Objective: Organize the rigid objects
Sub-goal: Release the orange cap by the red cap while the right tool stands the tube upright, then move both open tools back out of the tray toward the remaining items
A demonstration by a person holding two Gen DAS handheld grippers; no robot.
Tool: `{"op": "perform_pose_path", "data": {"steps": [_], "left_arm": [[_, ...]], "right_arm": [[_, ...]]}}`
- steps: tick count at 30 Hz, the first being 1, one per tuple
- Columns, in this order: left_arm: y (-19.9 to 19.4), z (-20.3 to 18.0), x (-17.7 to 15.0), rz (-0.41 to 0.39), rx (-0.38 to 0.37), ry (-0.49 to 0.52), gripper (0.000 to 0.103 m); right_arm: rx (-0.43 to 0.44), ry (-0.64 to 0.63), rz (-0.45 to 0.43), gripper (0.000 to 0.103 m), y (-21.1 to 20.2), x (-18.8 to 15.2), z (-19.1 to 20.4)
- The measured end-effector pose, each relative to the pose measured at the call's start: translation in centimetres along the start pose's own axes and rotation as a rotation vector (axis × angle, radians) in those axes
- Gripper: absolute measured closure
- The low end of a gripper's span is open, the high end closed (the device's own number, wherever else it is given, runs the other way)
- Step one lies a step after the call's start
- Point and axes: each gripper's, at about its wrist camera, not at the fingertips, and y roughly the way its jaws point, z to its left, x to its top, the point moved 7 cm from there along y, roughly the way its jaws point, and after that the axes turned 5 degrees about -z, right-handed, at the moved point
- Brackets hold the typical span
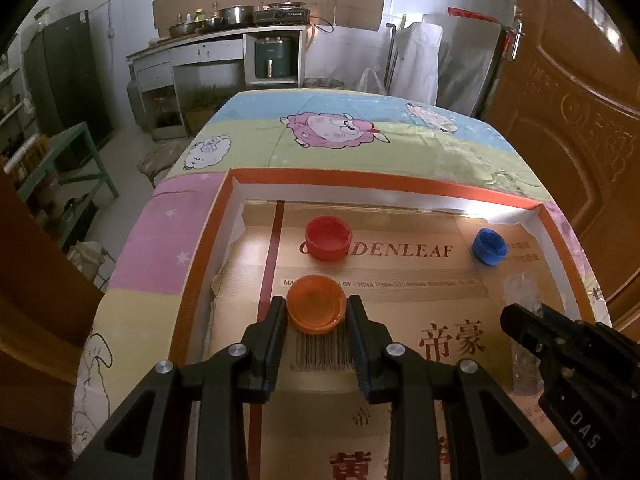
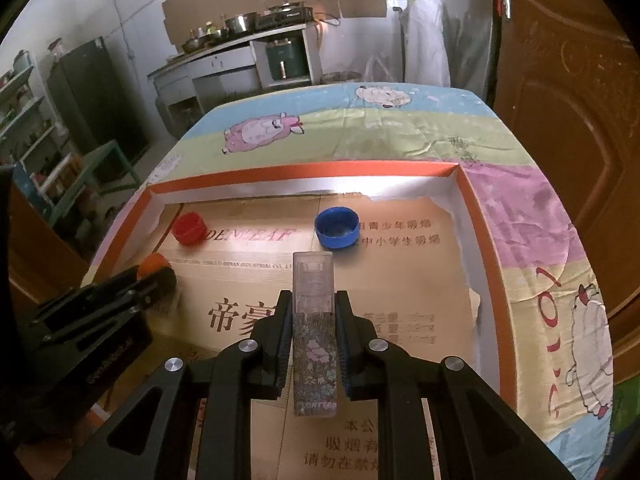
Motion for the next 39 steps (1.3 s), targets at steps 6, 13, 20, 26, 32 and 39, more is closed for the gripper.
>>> {"op": "perform_pose_path", "data": {"steps": [6,13,20,26,32,39], "left_arm": [[0.3,0.1,-0.1,-0.004,-0.004,0.001,0.072],[0.0,0.4,0.1,-0.007,-0.04,-0.026,0.061],[-0.6,0.4,0.3,-0.011,-0.05,-0.036,0.052],[-2.2,0.7,0.6,-0.045,-0.045,-0.038,0.052],[-3.9,0.9,0.0,-0.057,-0.05,-0.04,0.052],[-5.8,1.2,-0.6,-0.072,-0.053,-0.043,0.052]], "right_arm": [[0.008,0.012,0.014,0.082,0.7,-0.3,-0.2],[0.025,0.025,0.016,0.075,0.9,-0.2,-0.4],[0.024,0.027,0.002,0.058,0.2,0.1,-0.4],[0.02,0.041,-0.004,0.058,-0.9,-0.1,-0.7],[0.013,0.06,-0.014,0.058,-2.4,-0.5,-1.1],[0.008,0.065,-0.022,0.058,-4.4,-1.2,-1.0]]}}
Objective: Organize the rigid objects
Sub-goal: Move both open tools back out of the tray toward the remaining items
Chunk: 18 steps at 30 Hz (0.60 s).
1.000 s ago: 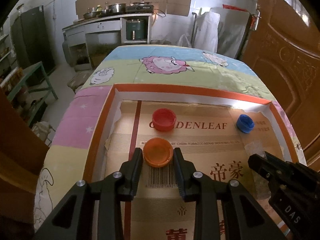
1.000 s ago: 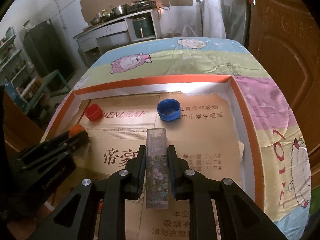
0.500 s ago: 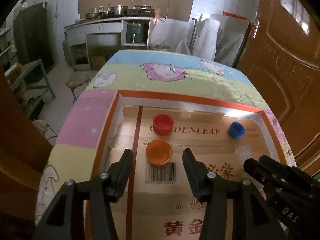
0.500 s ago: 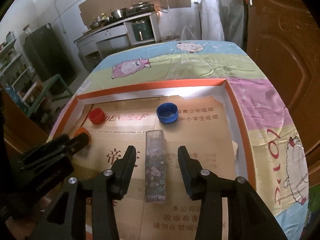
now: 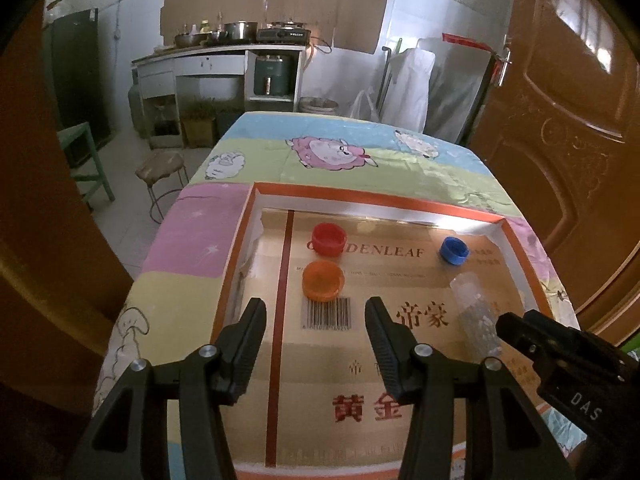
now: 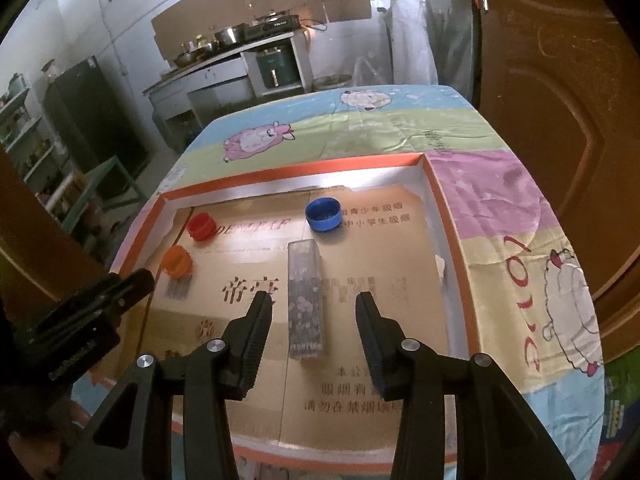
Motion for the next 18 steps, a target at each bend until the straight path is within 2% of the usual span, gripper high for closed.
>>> {"op": "perform_pose_path", "data": {"steps": [18], "left_arm": [[-3.7,-0.8,-0.7,-0.034,0.006,0.015,0.052]], "right_arm": [[0.004,-0.011,-0.03,0.058,-4.0,-0.7,0.6]]}}
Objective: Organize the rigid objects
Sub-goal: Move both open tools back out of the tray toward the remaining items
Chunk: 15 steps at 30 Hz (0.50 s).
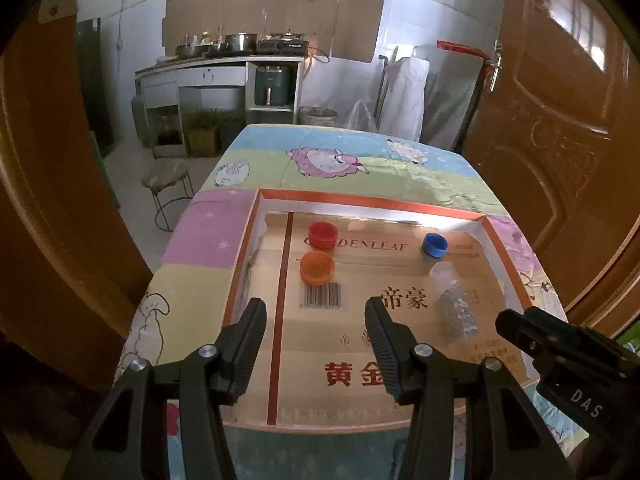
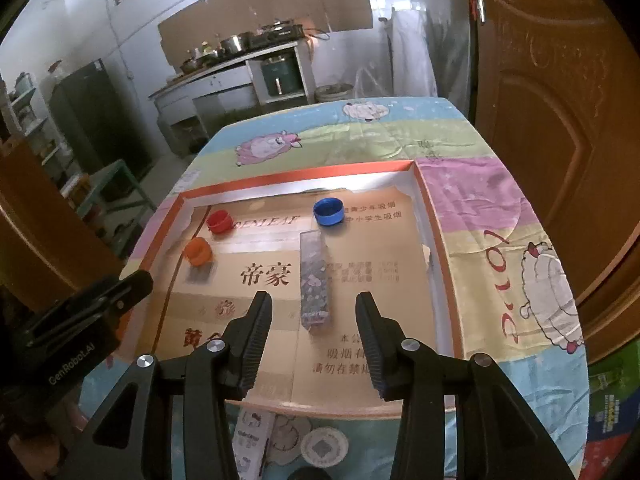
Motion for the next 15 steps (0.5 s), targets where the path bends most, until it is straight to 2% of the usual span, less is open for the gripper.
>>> {"op": "perform_pose_path", "data": {"steps": [15], "left_arm": [[-3.6,-0.9,-1.0,-0.024,-0.011,0.022,0.052]], "right_arm": [[0.002,-0.005,-0.022,0.058,-3.5,-1.4,0.3]]}}
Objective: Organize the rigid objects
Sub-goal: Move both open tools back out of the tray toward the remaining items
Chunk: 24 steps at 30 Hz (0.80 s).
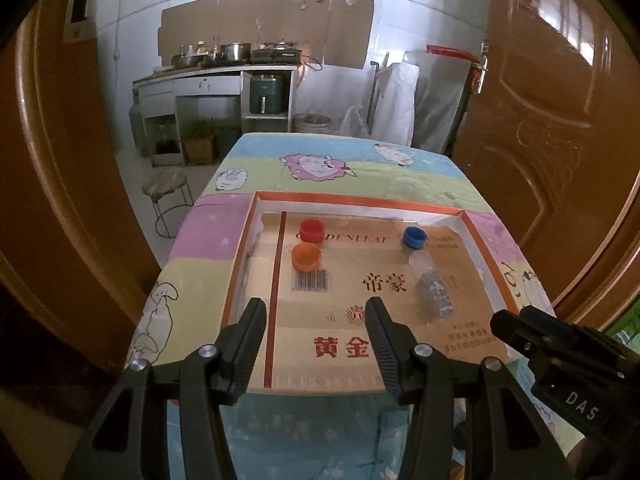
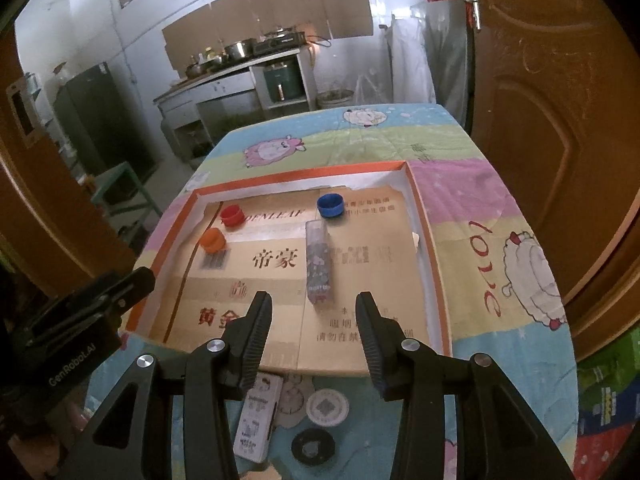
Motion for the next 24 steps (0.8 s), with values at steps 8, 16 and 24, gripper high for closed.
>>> {"op": "perform_pose_path", "data": {"steps": [8,16,24], "left_arm": [[-1.8,-0.3,-0.6,-0.017,-0.006,0.009,0.052],[-3.3,-0.1,-1.7,-0.024,-0.016,0.016,0.052],[-4.4,-0.3,-3.0,-0.018,-0.033,0.027,0.052]], "right_arm": [[-0.003,0.0,-0.011,0.058,-2.0,-1.0,0.0],[-0.008,-0.007,-0.02,0.058,-3.6,-2.2,0.0],[-0.025,-0.012,-0.016,0.058,-4.9,-3.8,-0.2]]}}
